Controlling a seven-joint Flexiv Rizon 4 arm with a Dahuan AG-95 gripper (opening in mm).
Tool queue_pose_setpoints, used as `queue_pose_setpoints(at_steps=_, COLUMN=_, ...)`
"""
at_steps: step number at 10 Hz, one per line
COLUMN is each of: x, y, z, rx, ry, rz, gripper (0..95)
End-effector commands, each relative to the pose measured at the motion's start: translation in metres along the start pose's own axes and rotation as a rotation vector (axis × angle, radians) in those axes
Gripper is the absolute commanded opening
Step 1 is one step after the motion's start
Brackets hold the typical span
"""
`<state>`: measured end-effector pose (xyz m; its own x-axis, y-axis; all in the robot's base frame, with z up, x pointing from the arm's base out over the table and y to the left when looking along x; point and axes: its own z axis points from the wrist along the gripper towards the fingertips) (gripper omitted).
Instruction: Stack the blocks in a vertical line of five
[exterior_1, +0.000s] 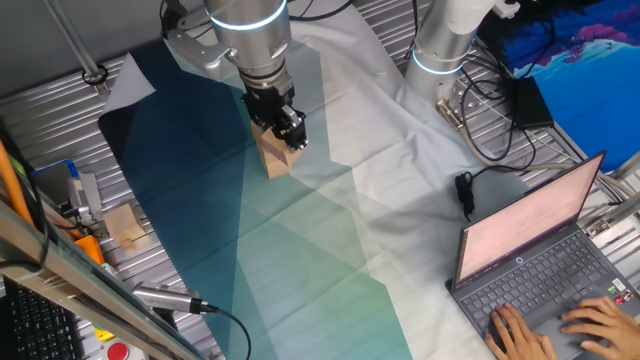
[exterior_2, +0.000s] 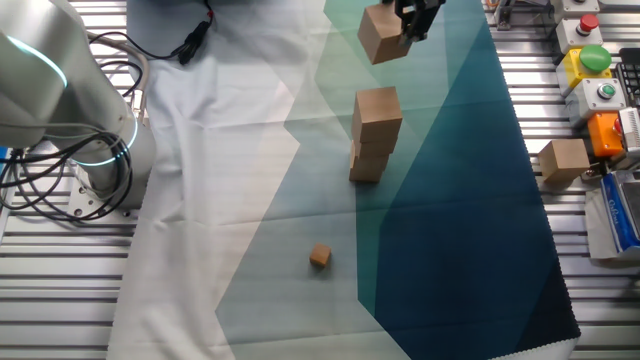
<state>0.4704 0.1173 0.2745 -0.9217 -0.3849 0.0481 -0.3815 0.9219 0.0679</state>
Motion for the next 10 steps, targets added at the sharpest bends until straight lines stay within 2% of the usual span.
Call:
queue_pose_setpoints(at_steps=1, x=0.000, y=0.000, z=0.000, rx=0.049, ry=0.019, rz=0.115, gripper=0.0)
queue_pose_setpoints(at_steps=4, x=0.000, y=0.000, z=0.000, rx=0.057, ry=0.022, rz=0.135, gripper=0.0)
queue_pose_setpoints(at_steps=6, x=0.008, y=-0.007, z=-0.007, rx=0.057, ry=0.020, rz=0.153, gripper=0.0)
queue_pose_setpoints(at_steps=7, x=0.017, y=-0.015, z=-0.013, rx=0.052, ry=0.017, rz=0.155, gripper=0.0)
queue_pose_setpoints(at_steps=10, x=0.034, y=-0.034, z=-0.021, rx=0.049, ry=0.017, rz=0.141, gripper=0.0)
